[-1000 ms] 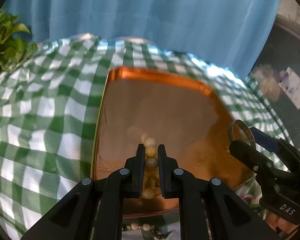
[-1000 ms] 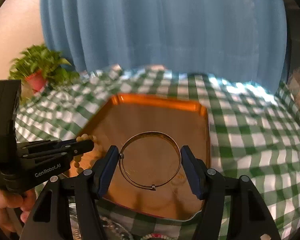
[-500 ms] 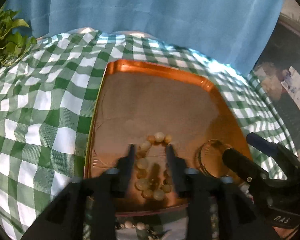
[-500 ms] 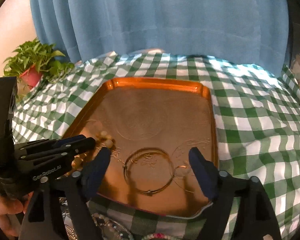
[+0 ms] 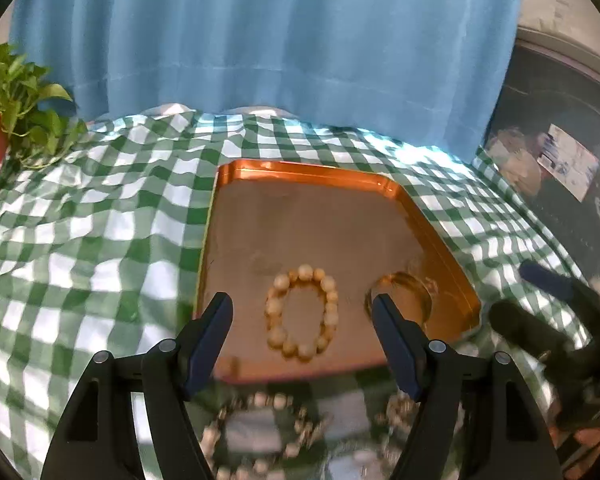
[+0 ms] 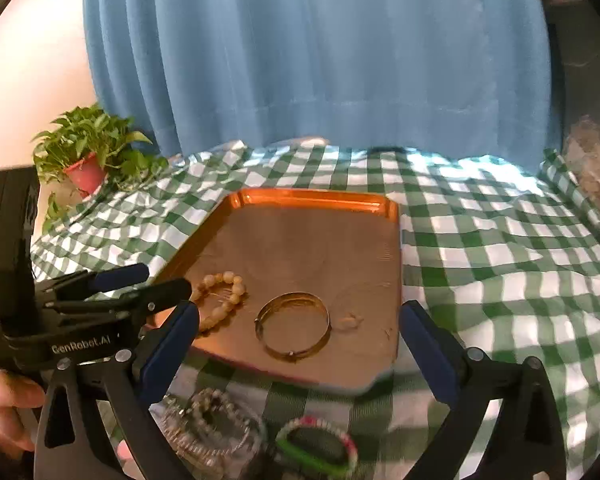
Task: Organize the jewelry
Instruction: 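Lift both tools back from the tray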
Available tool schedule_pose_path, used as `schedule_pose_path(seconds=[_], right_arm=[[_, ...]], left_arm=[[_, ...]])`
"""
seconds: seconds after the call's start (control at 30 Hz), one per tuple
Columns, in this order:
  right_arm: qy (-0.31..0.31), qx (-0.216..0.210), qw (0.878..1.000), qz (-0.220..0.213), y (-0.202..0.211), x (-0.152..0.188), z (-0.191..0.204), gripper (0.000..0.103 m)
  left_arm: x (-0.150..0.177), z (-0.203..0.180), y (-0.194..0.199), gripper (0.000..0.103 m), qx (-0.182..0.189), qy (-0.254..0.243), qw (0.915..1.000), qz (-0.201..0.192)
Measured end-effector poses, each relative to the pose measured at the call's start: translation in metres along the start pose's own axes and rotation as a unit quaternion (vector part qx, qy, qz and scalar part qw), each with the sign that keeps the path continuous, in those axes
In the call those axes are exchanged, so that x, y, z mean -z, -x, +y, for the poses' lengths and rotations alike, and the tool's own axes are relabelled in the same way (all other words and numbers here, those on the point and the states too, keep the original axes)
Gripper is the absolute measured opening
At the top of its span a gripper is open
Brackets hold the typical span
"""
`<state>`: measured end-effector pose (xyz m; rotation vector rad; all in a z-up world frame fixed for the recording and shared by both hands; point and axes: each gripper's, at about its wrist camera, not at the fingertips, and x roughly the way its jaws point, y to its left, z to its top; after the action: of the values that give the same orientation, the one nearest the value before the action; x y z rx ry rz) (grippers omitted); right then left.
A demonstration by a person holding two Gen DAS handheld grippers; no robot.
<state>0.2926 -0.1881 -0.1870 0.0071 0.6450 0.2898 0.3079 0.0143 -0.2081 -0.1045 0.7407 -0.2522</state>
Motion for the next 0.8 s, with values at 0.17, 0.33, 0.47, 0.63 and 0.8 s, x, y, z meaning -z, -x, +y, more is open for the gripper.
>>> schedule_pose_path(seconds=[0.17,0.33,0.47,0.63,0.8], right_arm=[[0.002,0.029,0.998,-0.047,0.053,0.009,0.009,0.103],[0.004,0.065,0.994,-0.088,0.116,0.019,0.028,0.103],[0.019,0.056,0.993,-0.107,0.17,0.026,0.05,0.103],[0.01,0.028,0.992,-0.12,0.222,0.028,0.067,0.103],[0.023,0.038,0.99,-0.133,0.265,0.034,0.087,0.103]], left_arm=[[0.015,-0.003,0.045,0.073,0.014,0.011,0.9997,-0.017],[0.034,-0.01,0.107,0.073,0.011,0.031,0.9992,-0.024],[0.046,-0.033,0.167,0.074,-0.003,-0.004,0.9992,-0.04],[0.054,-0.064,0.234,0.091,-0.022,-0.044,0.9964,-0.069],[0.063,-0.083,0.276,0.095,-0.035,-0.064,0.9939,-0.083]])
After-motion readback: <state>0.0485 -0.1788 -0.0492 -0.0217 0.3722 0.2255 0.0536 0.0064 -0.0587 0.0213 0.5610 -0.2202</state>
